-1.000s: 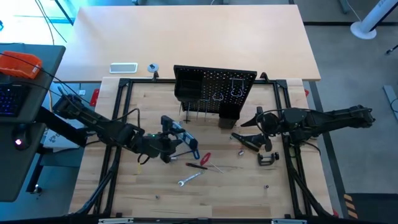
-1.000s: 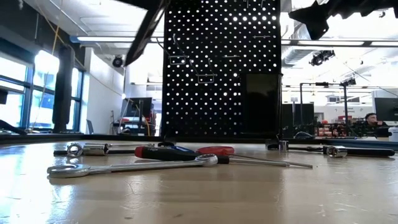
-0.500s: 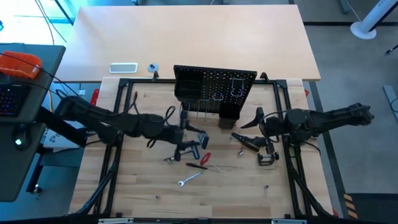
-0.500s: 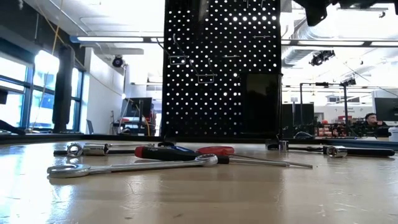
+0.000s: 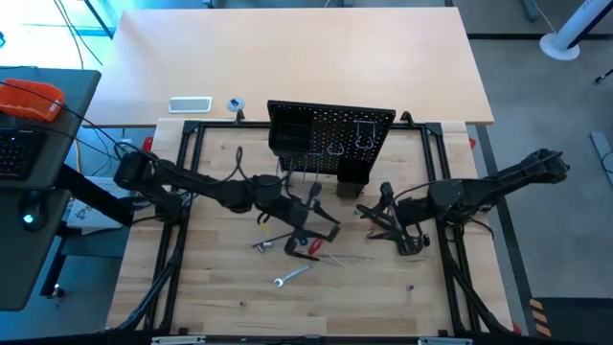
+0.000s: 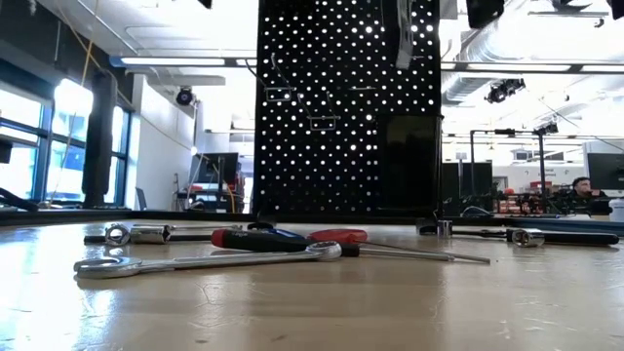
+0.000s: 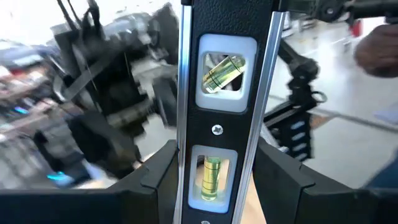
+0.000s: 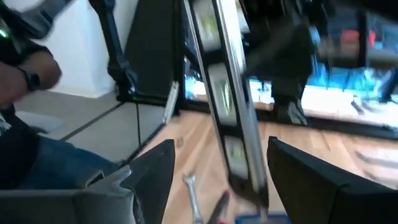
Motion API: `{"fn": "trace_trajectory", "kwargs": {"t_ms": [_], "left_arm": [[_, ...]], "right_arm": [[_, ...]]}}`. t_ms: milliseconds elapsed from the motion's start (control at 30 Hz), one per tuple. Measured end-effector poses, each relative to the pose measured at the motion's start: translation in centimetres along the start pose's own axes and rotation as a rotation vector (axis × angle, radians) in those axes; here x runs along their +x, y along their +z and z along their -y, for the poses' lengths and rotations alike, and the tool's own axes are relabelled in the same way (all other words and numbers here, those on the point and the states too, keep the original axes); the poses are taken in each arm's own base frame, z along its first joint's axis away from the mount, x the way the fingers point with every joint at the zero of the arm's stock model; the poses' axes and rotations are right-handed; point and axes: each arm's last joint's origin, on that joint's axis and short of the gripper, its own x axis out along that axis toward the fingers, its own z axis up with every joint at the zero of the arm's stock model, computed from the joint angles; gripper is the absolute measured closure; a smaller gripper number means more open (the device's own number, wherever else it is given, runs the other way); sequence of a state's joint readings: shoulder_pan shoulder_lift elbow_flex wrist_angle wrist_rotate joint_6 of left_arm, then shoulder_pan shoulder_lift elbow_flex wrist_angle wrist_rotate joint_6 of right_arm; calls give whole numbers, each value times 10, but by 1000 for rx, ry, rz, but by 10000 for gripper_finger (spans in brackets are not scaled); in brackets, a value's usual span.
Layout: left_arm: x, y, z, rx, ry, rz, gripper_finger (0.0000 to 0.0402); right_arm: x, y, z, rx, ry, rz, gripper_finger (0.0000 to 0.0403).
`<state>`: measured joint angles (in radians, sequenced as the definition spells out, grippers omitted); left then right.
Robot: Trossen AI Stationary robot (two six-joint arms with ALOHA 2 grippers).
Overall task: Hang tools onto peg board
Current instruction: Put the spirit level into the bottom black bin on the pegboard
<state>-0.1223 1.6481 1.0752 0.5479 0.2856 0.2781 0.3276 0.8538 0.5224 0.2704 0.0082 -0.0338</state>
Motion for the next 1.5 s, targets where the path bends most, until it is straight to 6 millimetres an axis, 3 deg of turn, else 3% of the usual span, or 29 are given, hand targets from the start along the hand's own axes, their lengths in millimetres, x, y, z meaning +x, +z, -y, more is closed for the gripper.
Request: {"fn": "trace_trajectory", "kwargs": {"t_ms": [300, 567, 933, 1500], "left_arm": [[15, -36, -4, -186, -151, 1, 247], [16, -40, -7, -242, -219, 40, 248], [16, -45, -5, -317, -278, -6, 248], [15, -47, -2, -390, -342, -31, 248]], "right_arm": [[2, 14, -7, -125, 20, 160, 153], [18, 11, -4, -202, 11, 217, 153], [40, 2, 8, -168, 91, 273, 153], [109, 11, 11, -192, 191, 109, 154]]}}
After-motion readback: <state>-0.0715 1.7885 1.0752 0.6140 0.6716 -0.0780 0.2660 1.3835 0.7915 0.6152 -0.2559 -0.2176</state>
